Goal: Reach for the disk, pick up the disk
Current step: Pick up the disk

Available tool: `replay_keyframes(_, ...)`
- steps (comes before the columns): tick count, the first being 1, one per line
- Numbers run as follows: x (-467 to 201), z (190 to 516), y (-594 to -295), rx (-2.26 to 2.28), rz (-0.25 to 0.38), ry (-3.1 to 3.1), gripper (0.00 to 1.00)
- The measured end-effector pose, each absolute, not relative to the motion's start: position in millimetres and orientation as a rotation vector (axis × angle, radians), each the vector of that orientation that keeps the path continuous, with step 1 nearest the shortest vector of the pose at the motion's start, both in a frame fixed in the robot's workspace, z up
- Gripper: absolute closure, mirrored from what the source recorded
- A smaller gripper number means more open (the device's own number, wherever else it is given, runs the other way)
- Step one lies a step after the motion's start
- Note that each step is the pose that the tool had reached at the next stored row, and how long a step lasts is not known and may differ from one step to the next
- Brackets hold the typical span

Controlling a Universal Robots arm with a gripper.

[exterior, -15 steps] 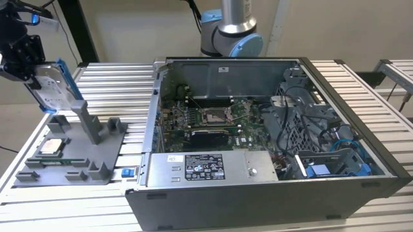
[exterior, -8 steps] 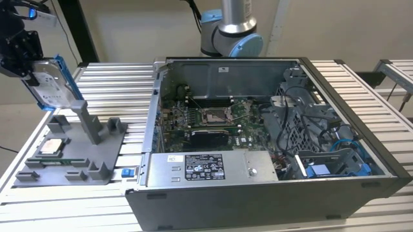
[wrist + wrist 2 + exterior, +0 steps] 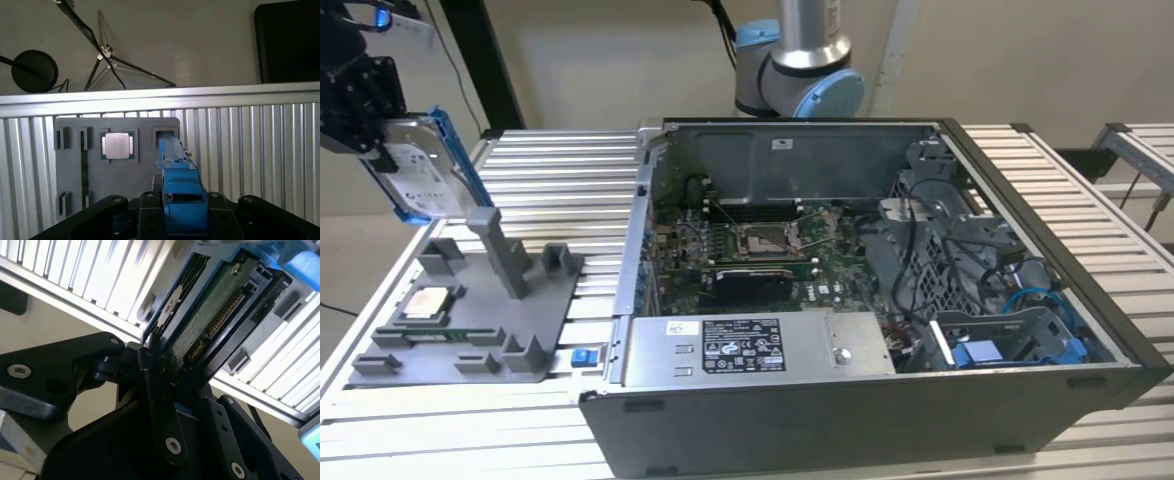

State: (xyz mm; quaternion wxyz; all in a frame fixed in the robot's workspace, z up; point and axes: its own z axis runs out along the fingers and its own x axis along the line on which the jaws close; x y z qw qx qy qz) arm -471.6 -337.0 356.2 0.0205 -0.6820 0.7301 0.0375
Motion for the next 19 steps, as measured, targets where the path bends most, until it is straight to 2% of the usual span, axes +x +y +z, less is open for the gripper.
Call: replay_keyframes(19,-471.6,377.3,-337.0,-2.115,0.116,2.264,1.00)
